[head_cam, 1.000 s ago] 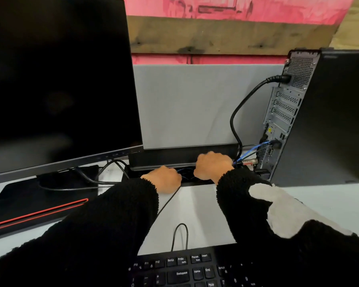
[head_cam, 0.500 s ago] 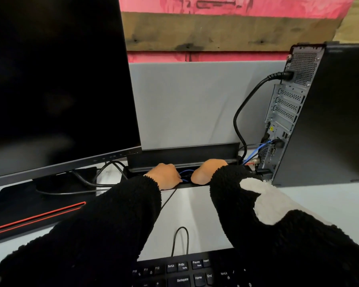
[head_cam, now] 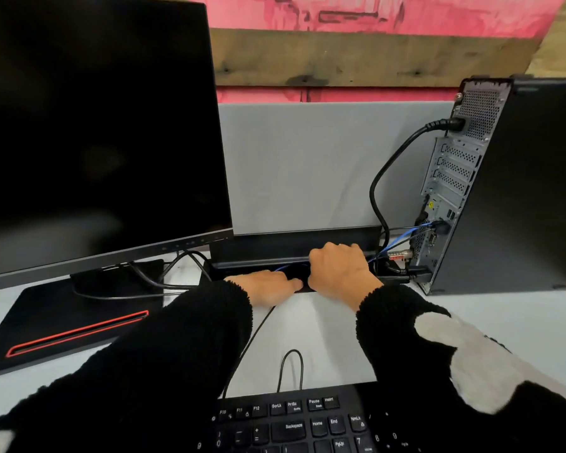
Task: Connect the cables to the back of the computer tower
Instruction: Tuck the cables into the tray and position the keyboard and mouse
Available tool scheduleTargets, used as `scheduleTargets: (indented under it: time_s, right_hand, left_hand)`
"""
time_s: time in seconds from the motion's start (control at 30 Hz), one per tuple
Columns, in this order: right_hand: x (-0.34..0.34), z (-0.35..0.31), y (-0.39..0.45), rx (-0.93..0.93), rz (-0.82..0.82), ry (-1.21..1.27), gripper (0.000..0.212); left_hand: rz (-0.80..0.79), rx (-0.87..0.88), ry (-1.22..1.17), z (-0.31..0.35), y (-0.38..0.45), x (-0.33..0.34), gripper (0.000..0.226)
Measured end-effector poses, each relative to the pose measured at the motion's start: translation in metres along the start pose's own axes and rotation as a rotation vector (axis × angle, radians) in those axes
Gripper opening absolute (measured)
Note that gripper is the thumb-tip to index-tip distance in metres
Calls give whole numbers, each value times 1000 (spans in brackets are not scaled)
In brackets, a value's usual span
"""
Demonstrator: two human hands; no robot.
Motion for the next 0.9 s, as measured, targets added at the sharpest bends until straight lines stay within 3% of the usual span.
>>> scheduleTargets:
  time_s: [0.07, 0.2, 0.43, 0.6, 0.67, 0.73, 0.9]
  right_hand:
    - [3, -3, -5, -96, 78, 19, 33]
    - [23, -6, -2, -181, -208, 132, 40]
    - [9, -3, 11, -154, -402, 304, 38]
    - [24, -14, 14, -170, -396, 124, 41]
    - [21, -15, 14, -163, -366, 132, 52]
    - [20, -17, 12, -148, -332, 127, 48]
    - [11, -20, 2, -113, -264, 208, 41]
  left_hand:
    - [40, -5, -62, 0, 5, 0, 41]
    - [47, 7, -103, -4, 15, 4, 33]
    - [284, 125, -270, -20, 9, 4, 45]
    - [388, 217, -268, -27, 12, 6, 32]
    - [470, 242, -243, -28, 12, 9, 23]
    - [511, 261, -222, -26, 9, 10, 18]
    - [561, 161, -168, -19, 0, 16, 35]
Point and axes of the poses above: each hand's wrist, its own y-axis towards the middle knuckle, its own x-axis out of the palm, z = x × y, the point moved 1 cm from there along y, towards the middle knuckle, and after that the axes turned 11 degrees about -y, right-handed, at the moved point
